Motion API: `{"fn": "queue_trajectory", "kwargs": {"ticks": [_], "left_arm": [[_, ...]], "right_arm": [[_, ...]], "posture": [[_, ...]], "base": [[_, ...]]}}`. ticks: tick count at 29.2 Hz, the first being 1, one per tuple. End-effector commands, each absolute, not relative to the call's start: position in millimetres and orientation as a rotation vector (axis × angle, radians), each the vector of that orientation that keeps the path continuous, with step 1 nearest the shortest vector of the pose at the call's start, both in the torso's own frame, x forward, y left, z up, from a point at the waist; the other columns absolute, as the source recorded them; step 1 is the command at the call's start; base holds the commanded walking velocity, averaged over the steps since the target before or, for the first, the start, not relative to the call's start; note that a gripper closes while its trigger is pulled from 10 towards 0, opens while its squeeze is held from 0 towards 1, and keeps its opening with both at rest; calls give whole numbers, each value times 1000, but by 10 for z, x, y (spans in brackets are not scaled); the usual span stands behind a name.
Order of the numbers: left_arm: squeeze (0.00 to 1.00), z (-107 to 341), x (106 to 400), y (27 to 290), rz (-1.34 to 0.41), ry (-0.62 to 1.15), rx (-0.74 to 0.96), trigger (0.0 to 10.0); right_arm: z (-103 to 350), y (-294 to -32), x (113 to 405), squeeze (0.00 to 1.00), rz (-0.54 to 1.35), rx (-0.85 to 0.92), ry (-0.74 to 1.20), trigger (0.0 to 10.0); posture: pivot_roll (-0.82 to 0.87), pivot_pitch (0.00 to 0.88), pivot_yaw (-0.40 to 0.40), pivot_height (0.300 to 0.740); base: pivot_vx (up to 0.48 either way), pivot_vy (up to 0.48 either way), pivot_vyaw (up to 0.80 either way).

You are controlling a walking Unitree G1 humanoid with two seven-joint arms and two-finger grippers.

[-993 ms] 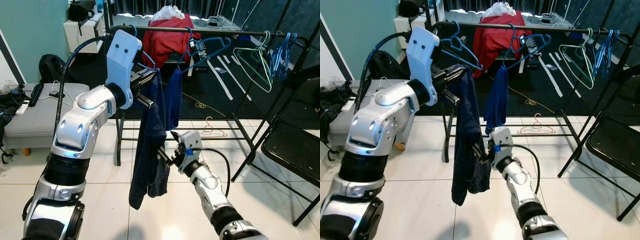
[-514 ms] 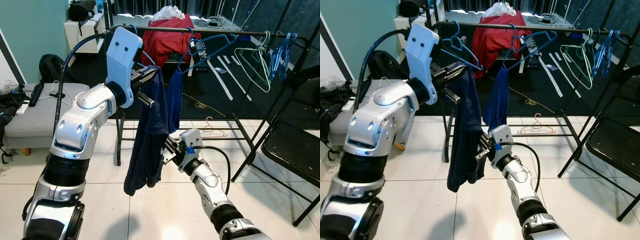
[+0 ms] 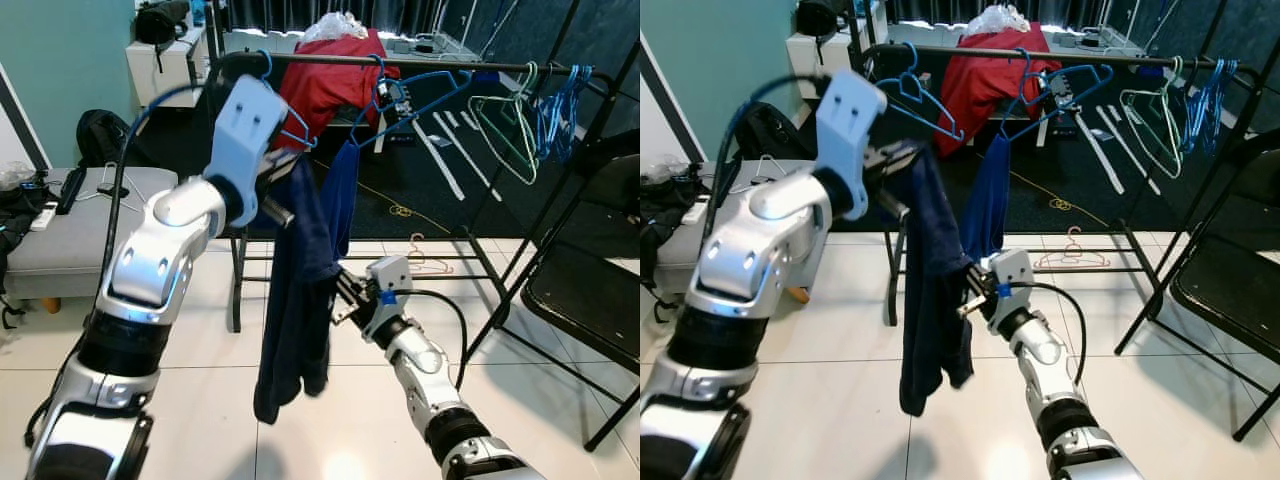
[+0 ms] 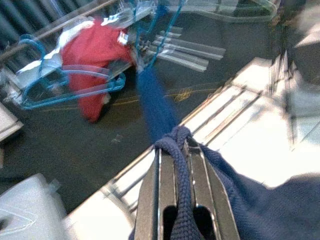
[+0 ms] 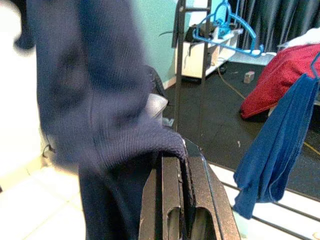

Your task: Hang hanger

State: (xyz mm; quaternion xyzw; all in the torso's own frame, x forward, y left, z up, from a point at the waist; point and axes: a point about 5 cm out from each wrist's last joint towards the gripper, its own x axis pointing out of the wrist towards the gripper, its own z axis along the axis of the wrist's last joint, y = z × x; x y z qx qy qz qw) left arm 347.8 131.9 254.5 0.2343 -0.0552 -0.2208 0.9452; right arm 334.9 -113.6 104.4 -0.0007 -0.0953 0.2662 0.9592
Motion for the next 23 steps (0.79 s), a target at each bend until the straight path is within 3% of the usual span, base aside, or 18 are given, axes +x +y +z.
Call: {"fn": "queue_trajectory", "kwargs": {"ticks": [1,8,15,16,17,18,20,21,23], "left_arm": [[0,2402,3513,1418,-397,-87,583,10000],[0,2134,3564,1663,-301,-2,625,10000],[0,2115,3554,1723,-288,-14,600,10000],[114,2101,3549,1750,-293,-14,609,10000],[114,2101,3549,1750,-293,-14,609,10000],[612,2080,3548,1778,-297,-17,622,10000],[612,2080,3548,1778,-297,-17,622,10000],[1000,2056,3545,1809,-302,-18,634,10000],[1000,2014,3541,1859,-304,-21,647,10000]], "right_arm": [[1084,-1218,3364,0,509,12,-208,0],[1136,-1270,3375,0,491,18,-228,0],[1154,-1281,3368,0,508,11,-231,0],[1155,-1283,3372,0,532,-1,-218,0],[1155,-1283,3372,0,532,-1,-218,0],[1157,-1288,3374,0,551,-11,-207,0],[1157,-1288,3374,0,551,-11,-207,0],[1161,-1298,3377,0,565,-23,-198,0],[1197,-1334,3398,0,565,-29,-198,0]], "posture": [[-23,37,-31,740],[-25,42,-33,740],[-27,46,-30,740],[-29,47,-30,740],[-29,47,-30,740],[-29,48,-31,740],[-29,48,-31,740],[-29,48,-31,740],[-30,49,-33,740]], "base": [[0,0,0],[0,0,0],[0,0,0],[0,0,0],[0,0,0],[0,0,0],[0,0,0],[0,0,0],[0,0,0]]}}
